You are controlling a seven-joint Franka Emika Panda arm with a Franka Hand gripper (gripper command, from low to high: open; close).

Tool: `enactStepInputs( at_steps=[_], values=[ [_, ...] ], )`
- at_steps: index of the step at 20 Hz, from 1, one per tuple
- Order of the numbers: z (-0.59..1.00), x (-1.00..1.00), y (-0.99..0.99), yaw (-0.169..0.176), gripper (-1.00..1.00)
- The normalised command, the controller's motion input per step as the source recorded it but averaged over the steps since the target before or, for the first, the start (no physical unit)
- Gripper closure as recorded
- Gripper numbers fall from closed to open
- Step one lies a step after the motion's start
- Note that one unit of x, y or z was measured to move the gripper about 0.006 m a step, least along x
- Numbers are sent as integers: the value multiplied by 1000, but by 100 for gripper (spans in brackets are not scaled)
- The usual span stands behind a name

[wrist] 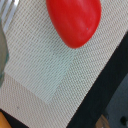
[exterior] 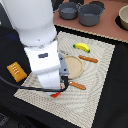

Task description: Interact with the objects in diverse but meaningful ways.

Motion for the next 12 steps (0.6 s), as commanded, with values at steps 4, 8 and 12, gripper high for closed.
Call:
enactStepInputs(
  at_steps=[4,8,12],
  values=[
    [41,384,-202,136,-100],
    [74,516,-244,84,-100],
    [67,708,-275,10,-100]
  ],
)
